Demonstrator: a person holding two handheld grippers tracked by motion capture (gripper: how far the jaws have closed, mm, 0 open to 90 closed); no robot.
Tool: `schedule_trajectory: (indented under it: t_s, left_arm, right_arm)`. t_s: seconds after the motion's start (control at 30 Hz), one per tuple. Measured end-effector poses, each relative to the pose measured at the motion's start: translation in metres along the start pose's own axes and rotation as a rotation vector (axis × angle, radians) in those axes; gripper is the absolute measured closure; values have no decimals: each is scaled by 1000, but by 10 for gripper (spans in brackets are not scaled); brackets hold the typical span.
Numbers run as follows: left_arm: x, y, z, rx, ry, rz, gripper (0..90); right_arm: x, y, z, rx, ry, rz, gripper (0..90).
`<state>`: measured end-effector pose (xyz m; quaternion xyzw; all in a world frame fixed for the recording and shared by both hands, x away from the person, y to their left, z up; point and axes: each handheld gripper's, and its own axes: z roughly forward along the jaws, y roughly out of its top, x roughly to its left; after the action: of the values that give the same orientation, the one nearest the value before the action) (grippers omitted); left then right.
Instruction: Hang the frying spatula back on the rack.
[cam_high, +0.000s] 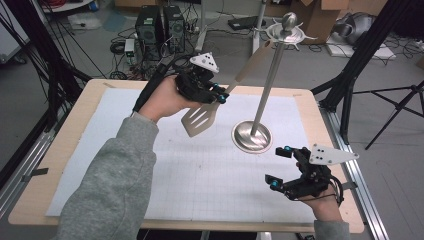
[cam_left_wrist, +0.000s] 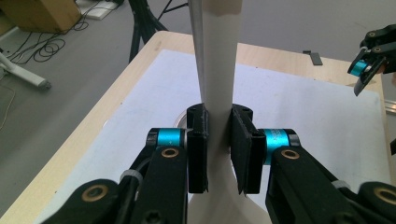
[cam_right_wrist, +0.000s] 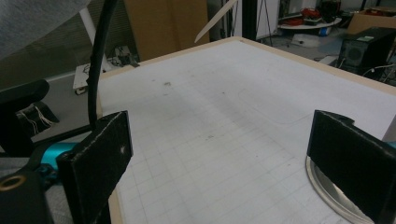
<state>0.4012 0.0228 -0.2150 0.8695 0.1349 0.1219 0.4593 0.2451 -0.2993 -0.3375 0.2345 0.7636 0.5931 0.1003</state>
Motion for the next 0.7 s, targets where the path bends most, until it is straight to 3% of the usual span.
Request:
schedule_trajectory:
  t_s: [0.7]
  left_arm:
    - [-1,2,18,14,5,4,770]
  right_arm:
    - [1,-1,-2,-1,-4,0,57]
